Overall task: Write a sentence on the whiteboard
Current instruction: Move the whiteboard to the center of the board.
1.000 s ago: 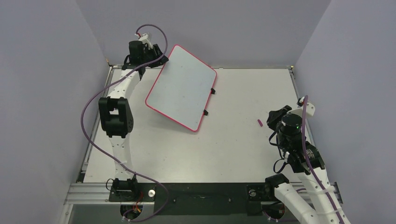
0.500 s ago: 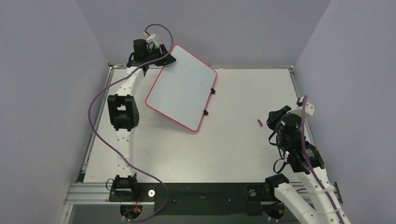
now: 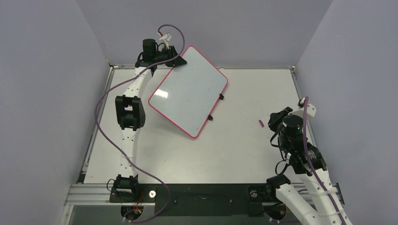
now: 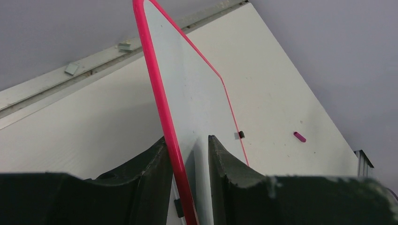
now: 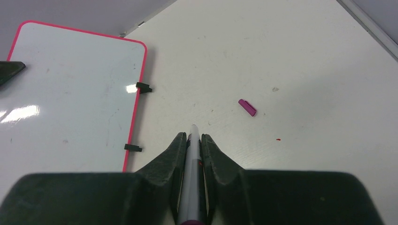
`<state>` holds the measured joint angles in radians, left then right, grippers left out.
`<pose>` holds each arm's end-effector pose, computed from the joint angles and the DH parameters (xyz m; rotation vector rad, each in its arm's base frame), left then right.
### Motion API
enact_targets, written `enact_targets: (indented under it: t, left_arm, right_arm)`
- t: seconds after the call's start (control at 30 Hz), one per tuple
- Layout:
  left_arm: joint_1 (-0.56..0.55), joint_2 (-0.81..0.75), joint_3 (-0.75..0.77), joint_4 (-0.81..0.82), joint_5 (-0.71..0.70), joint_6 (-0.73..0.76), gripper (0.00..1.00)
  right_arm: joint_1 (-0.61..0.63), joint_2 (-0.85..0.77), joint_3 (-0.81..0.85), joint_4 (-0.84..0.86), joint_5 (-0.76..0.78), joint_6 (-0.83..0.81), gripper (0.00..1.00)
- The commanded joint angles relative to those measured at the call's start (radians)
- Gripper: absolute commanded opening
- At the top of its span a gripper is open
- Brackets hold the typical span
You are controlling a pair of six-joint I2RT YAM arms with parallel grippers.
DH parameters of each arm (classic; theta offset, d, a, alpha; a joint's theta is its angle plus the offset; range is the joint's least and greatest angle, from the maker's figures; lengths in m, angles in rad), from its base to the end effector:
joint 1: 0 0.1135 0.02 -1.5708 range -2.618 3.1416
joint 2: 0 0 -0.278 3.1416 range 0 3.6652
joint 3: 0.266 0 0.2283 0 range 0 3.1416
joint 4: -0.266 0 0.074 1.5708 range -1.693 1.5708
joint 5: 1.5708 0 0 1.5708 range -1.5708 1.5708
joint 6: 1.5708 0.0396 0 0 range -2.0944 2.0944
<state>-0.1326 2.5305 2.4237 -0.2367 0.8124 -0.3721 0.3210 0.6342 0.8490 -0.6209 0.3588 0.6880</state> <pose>0.5596 -0.1036 0.2751 0.3395 1.9269 -1.1092 0.0998 0.0185 0.3399 0.5844 1.8735 0.3109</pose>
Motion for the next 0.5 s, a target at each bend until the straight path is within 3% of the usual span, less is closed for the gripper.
enact_targets:
  t: [0.0,0.27,0.47]
  left_arm:
    - [-0.067,0.020,0.087,0.023,0.187,0.009,0.28]
    - [-0.141,0.026,0.095,0.039,0.335,0.009,0.28]
    - [-0.190,0.012,0.089,0.038,0.366,0.002,0.28]
  right_arm:
    - [0.004,-0.019,0.008,-0.014,0.020,-0.016,0.00]
    - [0.004,-0.033,0.003,-0.027,0.012,-0.014,0.00]
    - [0.004,-0.038,-0.006,-0.028,0.002,-0.012,0.00]
